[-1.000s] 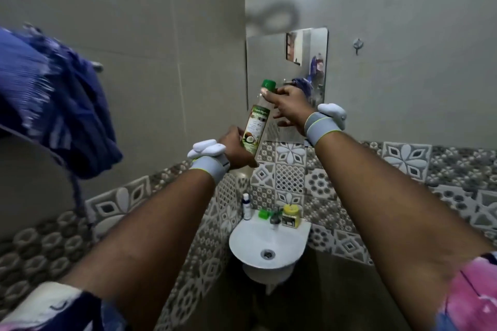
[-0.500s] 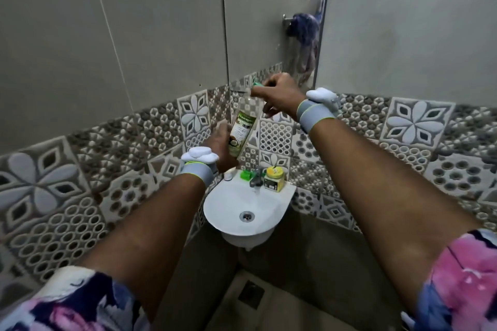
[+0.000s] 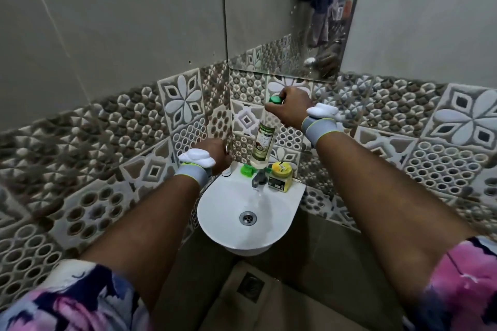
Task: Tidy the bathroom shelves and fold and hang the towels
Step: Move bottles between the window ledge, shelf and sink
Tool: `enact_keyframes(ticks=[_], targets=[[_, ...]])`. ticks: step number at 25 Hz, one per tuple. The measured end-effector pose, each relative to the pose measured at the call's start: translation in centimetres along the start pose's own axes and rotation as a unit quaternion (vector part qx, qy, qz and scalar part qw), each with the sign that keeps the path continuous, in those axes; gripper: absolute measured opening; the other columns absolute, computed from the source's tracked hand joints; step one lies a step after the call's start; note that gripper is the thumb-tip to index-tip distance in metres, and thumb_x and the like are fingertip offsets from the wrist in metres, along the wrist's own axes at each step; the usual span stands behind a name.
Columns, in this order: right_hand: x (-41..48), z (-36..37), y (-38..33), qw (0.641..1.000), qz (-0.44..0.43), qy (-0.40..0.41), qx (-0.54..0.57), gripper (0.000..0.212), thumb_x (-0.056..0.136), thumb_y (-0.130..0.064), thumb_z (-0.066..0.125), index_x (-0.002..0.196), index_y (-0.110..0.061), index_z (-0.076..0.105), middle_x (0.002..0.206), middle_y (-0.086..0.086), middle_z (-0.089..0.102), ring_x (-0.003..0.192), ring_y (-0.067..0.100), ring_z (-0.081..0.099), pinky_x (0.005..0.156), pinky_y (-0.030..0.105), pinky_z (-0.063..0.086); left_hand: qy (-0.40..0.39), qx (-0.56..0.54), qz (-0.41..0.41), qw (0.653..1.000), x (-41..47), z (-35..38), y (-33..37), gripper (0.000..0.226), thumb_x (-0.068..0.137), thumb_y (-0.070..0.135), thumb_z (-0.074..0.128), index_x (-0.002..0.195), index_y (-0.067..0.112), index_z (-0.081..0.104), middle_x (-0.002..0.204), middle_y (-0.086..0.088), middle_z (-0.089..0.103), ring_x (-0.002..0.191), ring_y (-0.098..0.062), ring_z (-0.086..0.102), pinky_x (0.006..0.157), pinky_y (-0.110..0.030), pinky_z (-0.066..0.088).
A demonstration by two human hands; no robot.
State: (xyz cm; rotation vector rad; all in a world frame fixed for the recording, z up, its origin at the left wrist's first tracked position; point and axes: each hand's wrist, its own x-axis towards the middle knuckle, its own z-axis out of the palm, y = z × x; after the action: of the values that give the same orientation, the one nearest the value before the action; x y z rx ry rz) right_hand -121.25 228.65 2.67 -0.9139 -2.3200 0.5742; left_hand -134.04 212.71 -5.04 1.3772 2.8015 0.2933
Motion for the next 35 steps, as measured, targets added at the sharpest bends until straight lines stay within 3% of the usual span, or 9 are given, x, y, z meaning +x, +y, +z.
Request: enact_keyframes(ticks=[2, 6, 9, 13, 15, 18, 23, 28, 35], targets=[[2.2, 0.8, 2.0, 0.999, 0.019, 0.000, -0.045, 0.039, 0.082, -0.041, 0.069, 0.088, -0.003, 0.059, 0.086, 0.017, 0.060, 0.087, 0.033, 0.062, 0.062, 0.033, 0.040, -0.020, -0.001, 0.012, 1.000, 3.5, 1.8, -0.2, 0.036, 0.090, 0.039, 0.052, 0.094, 0.007, 0.068, 0.101, -0.018, 0.068, 0.095, -0.035, 0.064, 0.069, -0.028, 0.042], [4.7, 0.6, 7.0, 0.995, 0.043, 0.005, -0.094, 0.044, 0.082, -0.043, 0.067, 0.086, 0.001, 0.061, 0.081, 0.018, 0.061, 0.084, 0.033, 0.060, 0.065, 0.038, 0.040, -0.070, -0.015, 0.065, 0.995, 8.5, 6.1, 2.2, 0.026, 0.089, 0.031, 0.050, 0.076, 0.010, 0.061, 0.095, -0.015, 0.069, 0.088, -0.033, 0.064, 0.069, -0.030, 0.043], [4.6, 1.6, 11.7, 0.989, 0.084, -0.003, -0.123, 0.048, 0.076, -0.054, 0.066, 0.085, -0.007, 0.063, 0.074, 0.011, 0.059, 0.075, 0.030, 0.060, 0.062, 0.031, 0.043, -0.124, -0.046, 0.104, 0.986, 11.5, 10.5, 5.0, 0.024, 0.081, 0.026, 0.063, 0.097, 0.009, 0.069, 0.105, -0.014, 0.069, 0.100, -0.032, 0.064, 0.077, -0.030, 0.047], [2.8, 4.0, 17.0, 0.984, 0.110, -0.050, -0.131, 0.055, 0.076, -0.058, 0.061, 0.102, -0.009, 0.063, 0.093, 0.014, 0.065, 0.086, 0.034, 0.062, 0.070, 0.036, 0.052, -0.172, -0.122, 0.108, 0.971, 13.8, 17.1, 7.1, 0.067, 0.073, 0.036, 0.075, 0.130, 0.012, 0.051, 0.130, -0.015, 0.054, 0.121, -0.030, 0.053, 0.095, -0.032, 0.043], [2.2, 5.0, 19.1, 0.981, 0.125, -0.048, -0.138, 0.046, 0.079, -0.055, 0.062, 0.088, -0.010, 0.058, 0.082, 0.013, 0.060, 0.081, 0.034, 0.060, 0.064, 0.033, 0.046, -0.168, -0.126, 0.109, 0.972, 14.1, 19.1, 7.9, 0.087, 0.069, 0.038, 0.080, 0.139, 0.008, 0.038, 0.135, -0.017, 0.042, 0.126, -0.033, 0.046, 0.102, -0.034, 0.038], [2.1, 6.1, 21.0, 0.981, 0.145, -0.050, -0.118, 0.041, 0.077, -0.053, 0.065, 0.081, -0.015, 0.050, 0.074, 0.009, 0.053, 0.075, 0.034, 0.058, 0.061, 0.034, 0.045, -0.133, -0.115, 0.117, 0.977, 14.9, 20.4, 9.0, 0.096, 0.063, 0.038, 0.081, 0.141, 0.012, 0.032, 0.136, -0.016, 0.037, 0.126, -0.034, 0.044, 0.105, -0.038, 0.039], [2.7, 7.8, 22.0, 0.988, 0.141, -0.062, -0.034, 0.051, 0.071, -0.050, 0.067, 0.105, -0.012, 0.060, 0.092, 0.014, 0.066, 0.087, 0.033, 0.062, 0.071, 0.034, 0.049, -0.140, -0.039, 0.105, 0.984, 16.9, 20.6, 10.6, 0.108, 0.059, 0.044, 0.085, 0.145, 0.014, 0.026, 0.135, -0.015, 0.037, 0.124, -0.038, 0.043, 0.103, -0.042, 0.040], [2.6, 9.6, 22.7, 0.990, 0.122, -0.043, 0.049, 0.046, 0.062, -0.058, 0.053, 0.090, -0.023, 0.044, 0.085, 0.004, 0.054, 0.076, 0.026, 0.054, 0.069, 0.039, 0.047, -0.156, -0.089, 0.061, 0.982, 18.2, 21.6, 11.5, 0.103, 0.066, 0.043, 0.082, 0.146, 0.013, 0.023, 0.136, -0.017, 0.040, 0.126, -0.037, 0.045, 0.102, -0.042, 0.041], [2.2, 10.8, 24.7, 0.979, 0.128, -0.126, 0.101, 0.054, 0.067, -0.059, 0.054, 0.109, -0.026, 0.047, 0.105, 0.001, 0.064, 0.095, 0.023, 0.061, 0.086, 0.044, 0.050, -0.168, -0.143, -0.017, 0.975, 18.5, 23.4, 12.5, 0.101, 0.075, 0.045, 0.074, 0.150, 0.010, 0.017, 0.149, -0.013, 0.031, 0.139, -0.029, 0.033, 0.110, -0.037, 0.033]])
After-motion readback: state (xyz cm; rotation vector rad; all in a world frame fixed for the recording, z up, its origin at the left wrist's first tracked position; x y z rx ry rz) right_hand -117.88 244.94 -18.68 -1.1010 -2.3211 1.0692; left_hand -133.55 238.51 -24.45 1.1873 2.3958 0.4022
